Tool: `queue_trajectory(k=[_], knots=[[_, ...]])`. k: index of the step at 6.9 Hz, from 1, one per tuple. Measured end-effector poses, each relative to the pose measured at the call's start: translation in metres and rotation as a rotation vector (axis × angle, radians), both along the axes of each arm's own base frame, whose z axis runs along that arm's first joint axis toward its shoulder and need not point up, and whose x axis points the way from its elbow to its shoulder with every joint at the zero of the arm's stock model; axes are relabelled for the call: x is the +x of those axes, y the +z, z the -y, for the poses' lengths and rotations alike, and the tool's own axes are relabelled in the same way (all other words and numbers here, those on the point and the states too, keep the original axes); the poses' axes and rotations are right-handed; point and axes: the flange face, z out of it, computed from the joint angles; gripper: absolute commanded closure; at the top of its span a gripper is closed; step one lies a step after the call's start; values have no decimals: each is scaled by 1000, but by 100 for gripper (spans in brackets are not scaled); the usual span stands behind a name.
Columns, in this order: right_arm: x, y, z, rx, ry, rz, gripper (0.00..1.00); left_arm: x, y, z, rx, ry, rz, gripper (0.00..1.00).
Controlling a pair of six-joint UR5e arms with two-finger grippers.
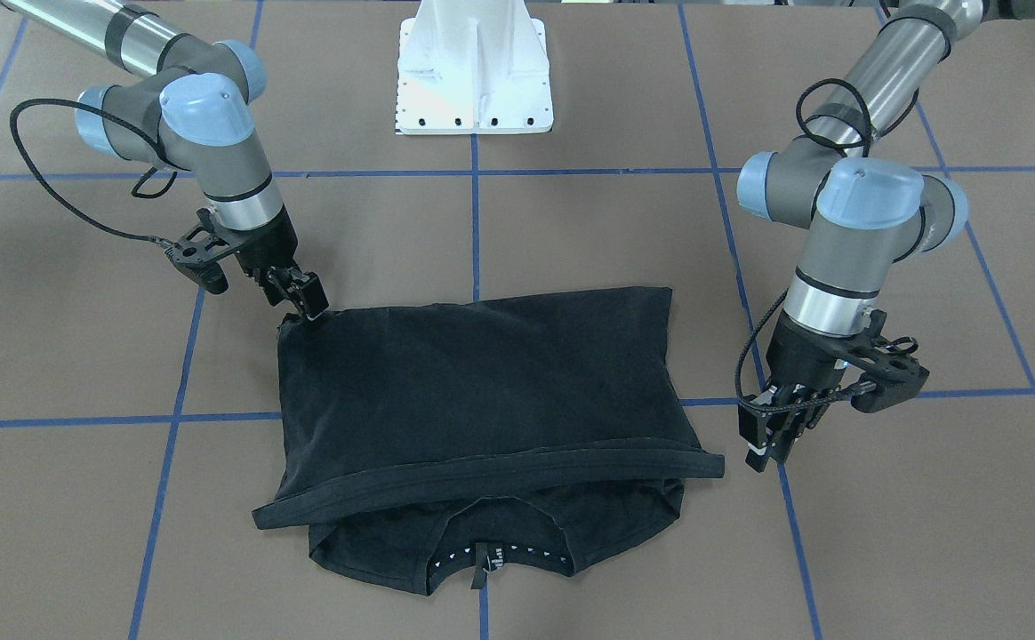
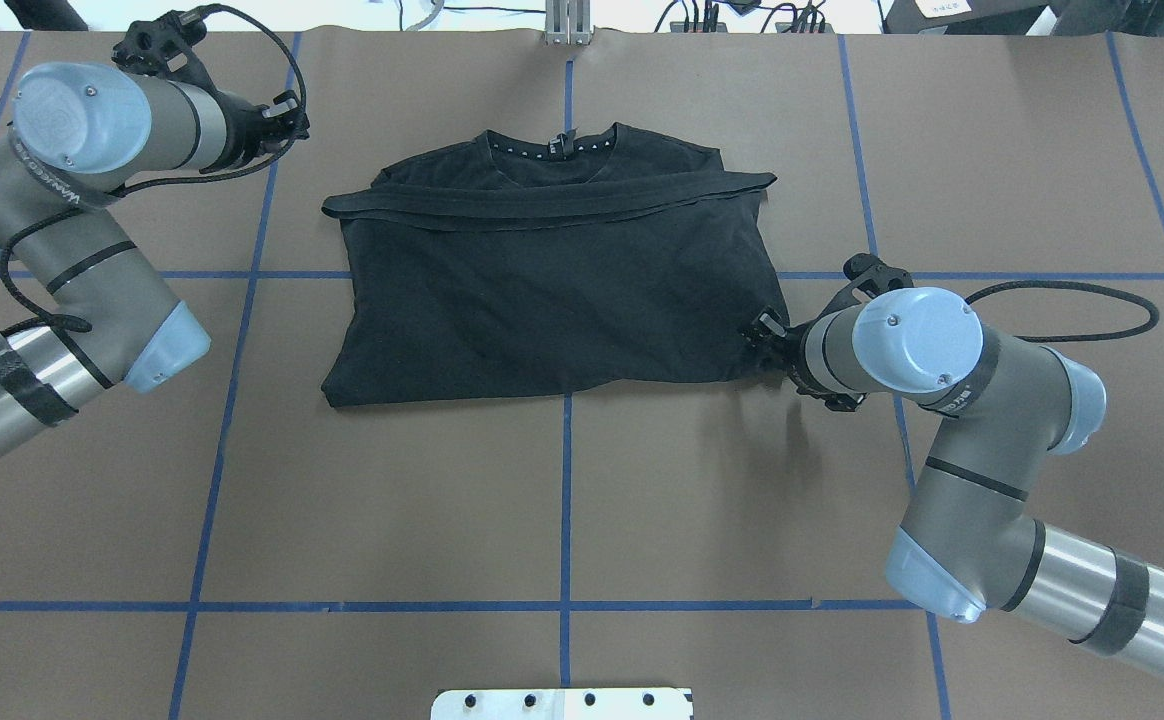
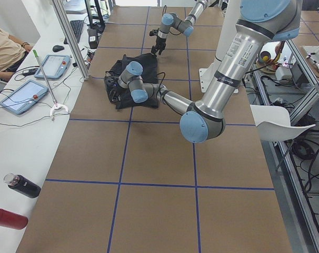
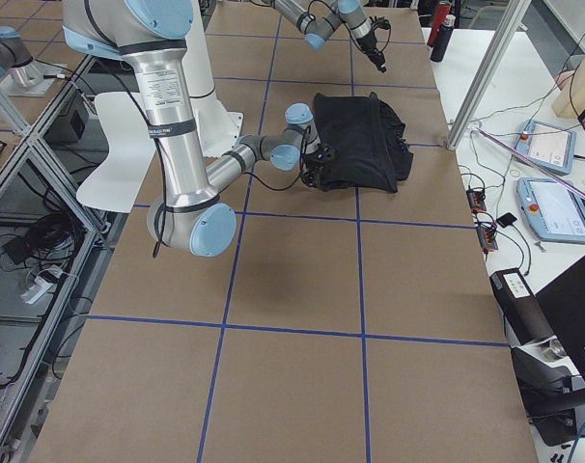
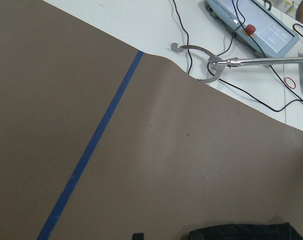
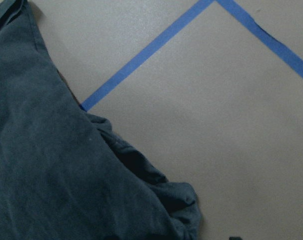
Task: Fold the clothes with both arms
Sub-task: 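Move the right gripper to the folded shirt's side edge and grasp it, then drag the folded shirt toward the robot with the right gripper while the left gripper lowers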
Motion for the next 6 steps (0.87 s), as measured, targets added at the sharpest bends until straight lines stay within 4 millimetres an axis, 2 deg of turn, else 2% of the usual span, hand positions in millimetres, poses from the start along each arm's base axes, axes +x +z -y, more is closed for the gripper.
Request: queue_trajectory(k=[4, 6], knots=[[2, 1, -1, -2, -3, 1, 100, -10, -16, -4, 3, -8, -2, 57], [9, -4, -5, -1, -14, 15, 100, -11, -17, -5, 2, -6, 1, 57]])
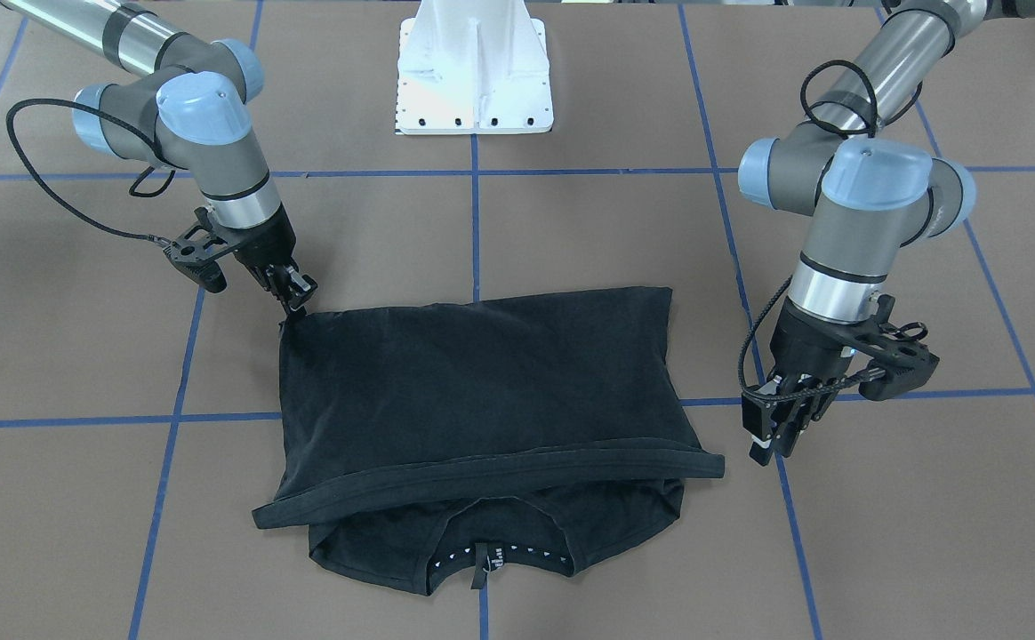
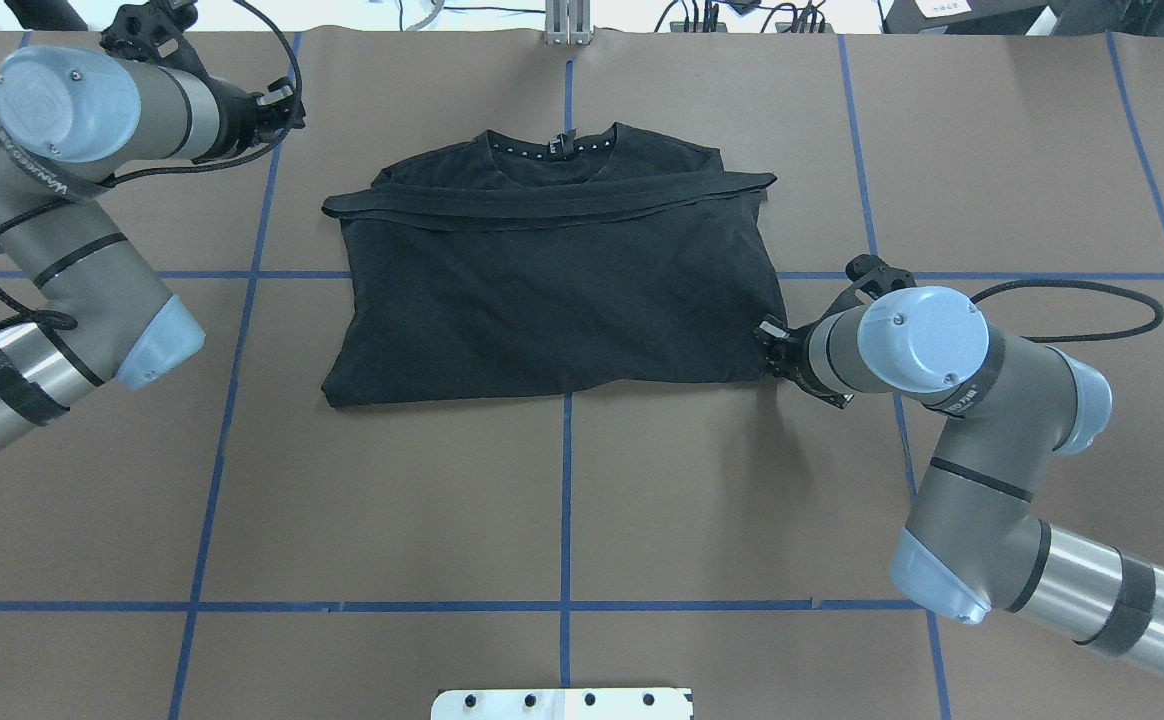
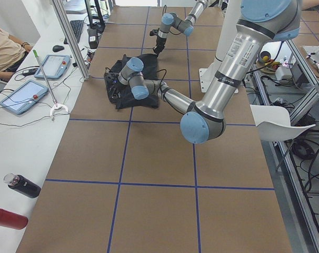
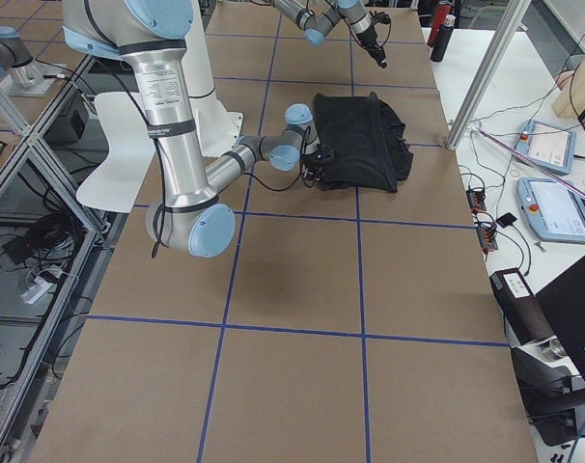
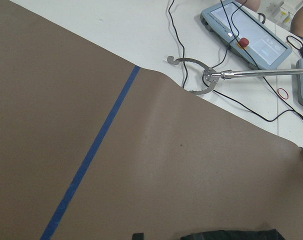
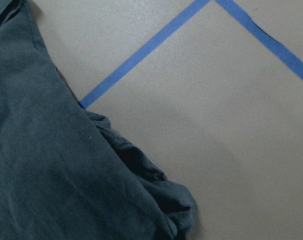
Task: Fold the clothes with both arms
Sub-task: 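Drag the folded shirt toward the robot with the right gripper while the left gripper lowers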
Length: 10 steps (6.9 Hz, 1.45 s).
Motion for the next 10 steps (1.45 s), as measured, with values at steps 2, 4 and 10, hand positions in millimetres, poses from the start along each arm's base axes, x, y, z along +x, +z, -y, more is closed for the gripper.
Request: queue_trajectory(k=[2, 4, 10], knots=[[35, -5, -28, -4, -29, 34, 100, -1, 0, -1, 3, 2, 1, 58], [52, -4, -91, -21, -135, 52, 100, 0, -10, -6, 13, 24, -17, 58], [44, -22, -251, -190, -509, 117, 1, -17, -60, -72, -3, 209, -213, 46]])
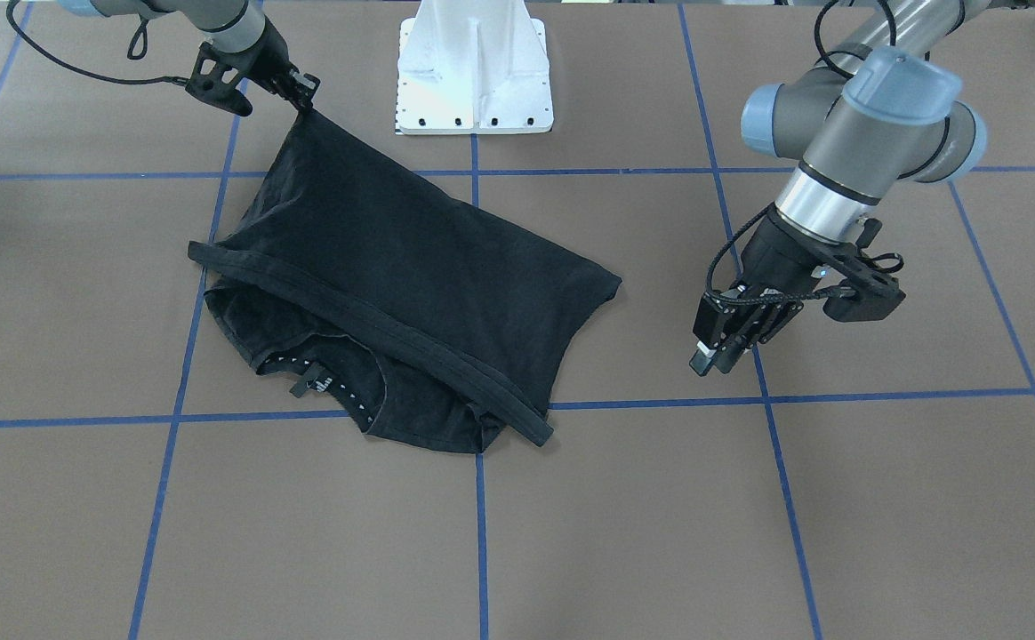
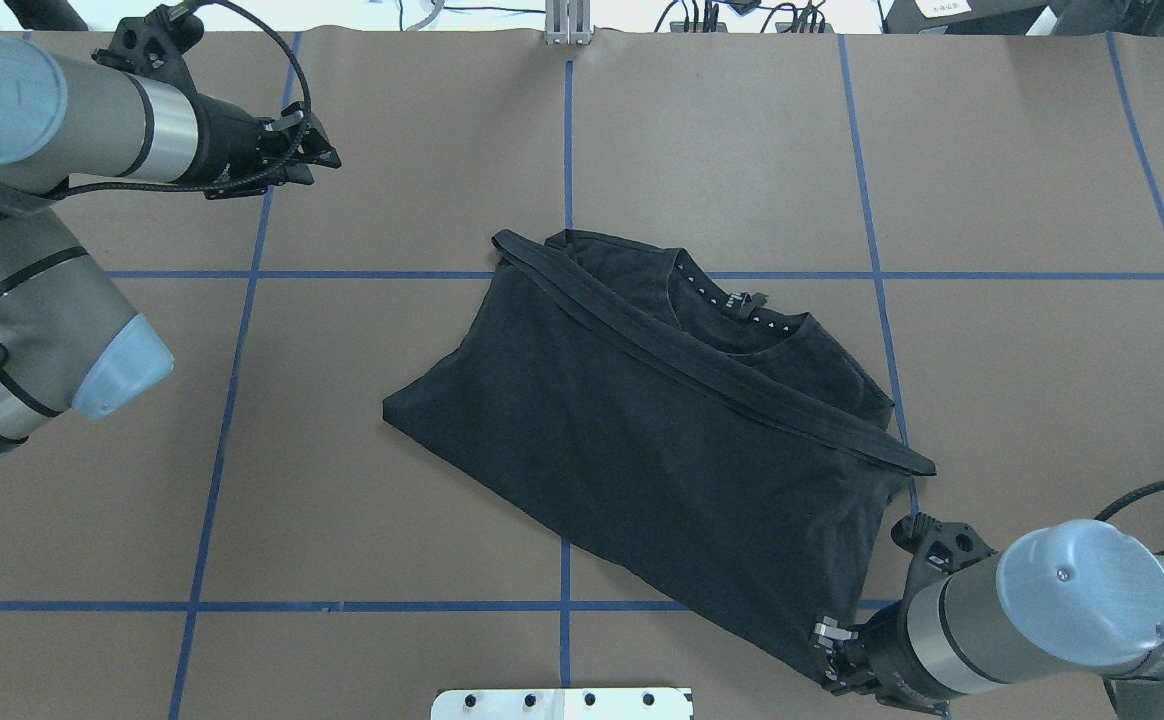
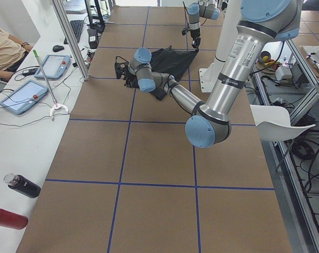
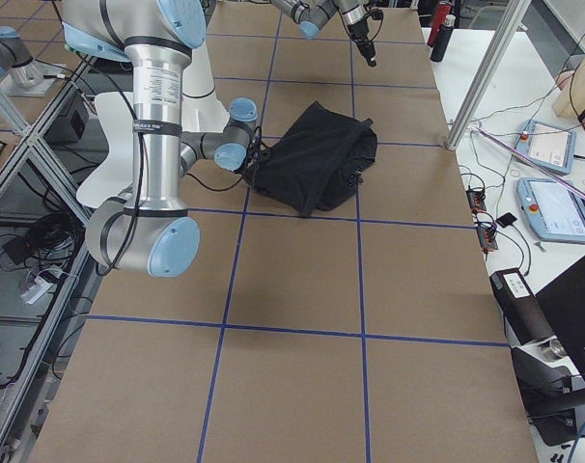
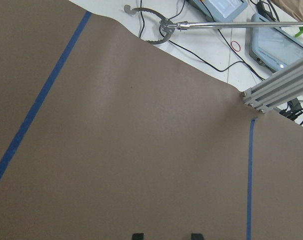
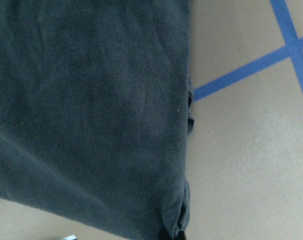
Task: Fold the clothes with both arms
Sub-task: 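Drag the folded shirt toward the robot with the right gripper while the left gripper lowers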
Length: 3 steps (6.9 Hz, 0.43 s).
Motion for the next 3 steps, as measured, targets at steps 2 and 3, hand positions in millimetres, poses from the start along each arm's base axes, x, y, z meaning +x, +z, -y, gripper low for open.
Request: queue_trajectory(k=[2, 3], knots=[[3, -12, -13, -40, 0, 13, 0, 13, -6, -40, -47, 38, -51, 38], [9, -13, 0, -43, 32, 16, 0, 23, -3, -61, -74, 44, -56, 36]])
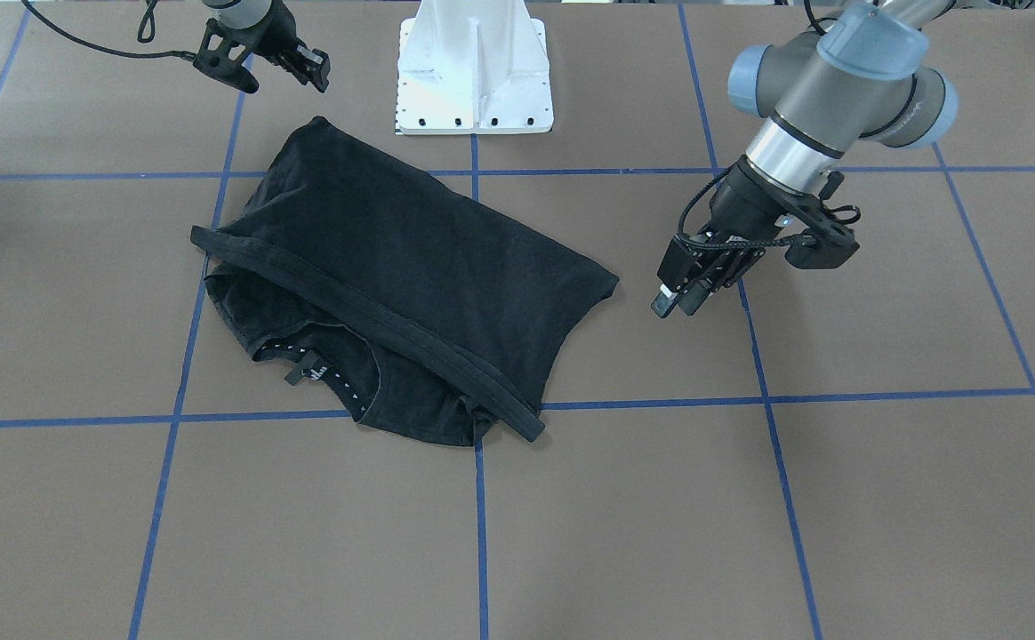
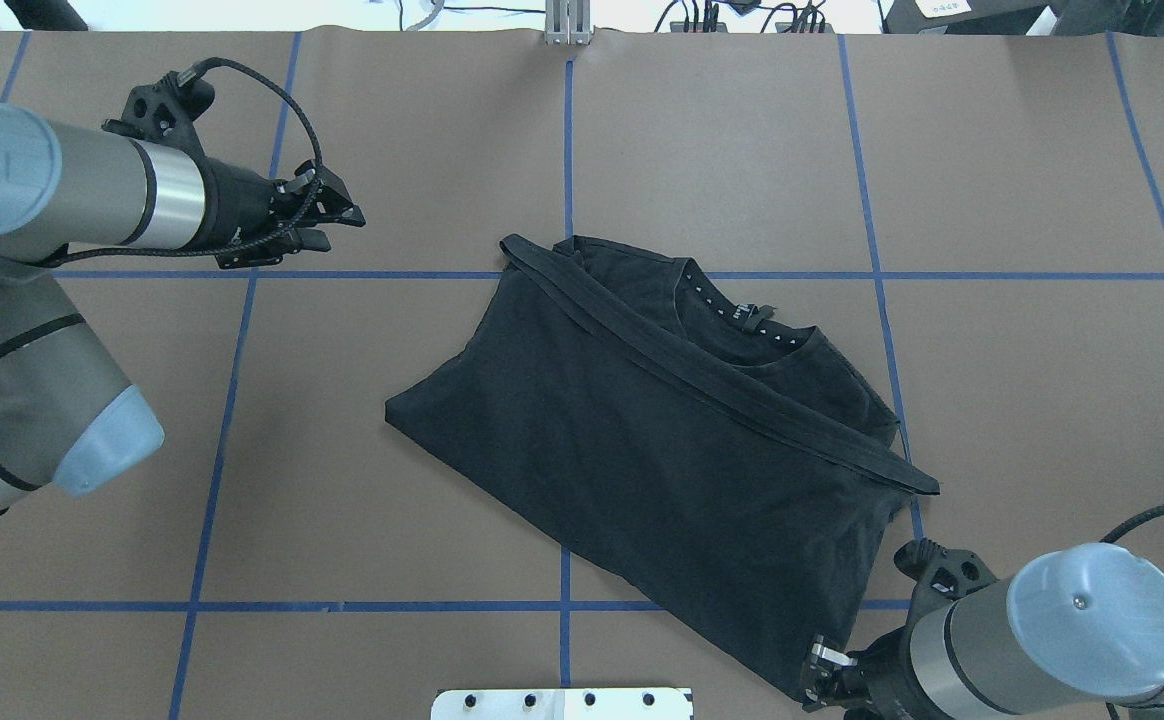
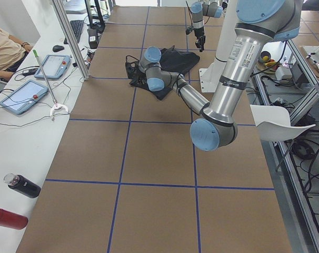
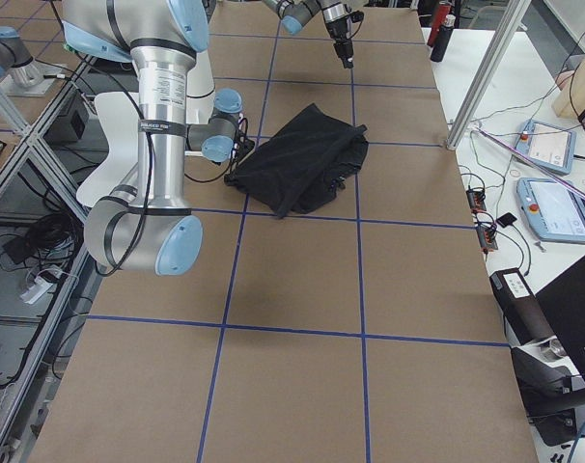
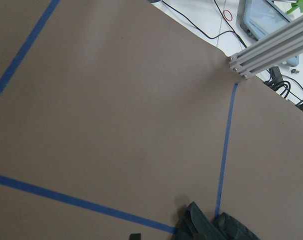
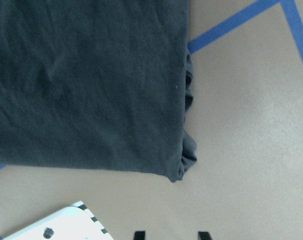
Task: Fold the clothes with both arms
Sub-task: 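Drag the folded shirt toward the robot with the right gripper while the left gripper lowers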
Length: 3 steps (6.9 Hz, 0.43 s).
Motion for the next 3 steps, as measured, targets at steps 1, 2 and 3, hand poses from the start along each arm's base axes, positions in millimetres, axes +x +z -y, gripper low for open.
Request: queue_trajectory(k=[1, 2, 3], knots=[[12, -2, 27, 1, 67, 4, 0, 18, 5, -20, -31, -5, 12, 36], [26, -7, 62, 6, 156, 17, 0, 44, 12, -38, -67, -17, 44, 36], [36, -16, 97, 16, 241, 37, 0, 70, 19, -56, -84, -15, 85, 36]])
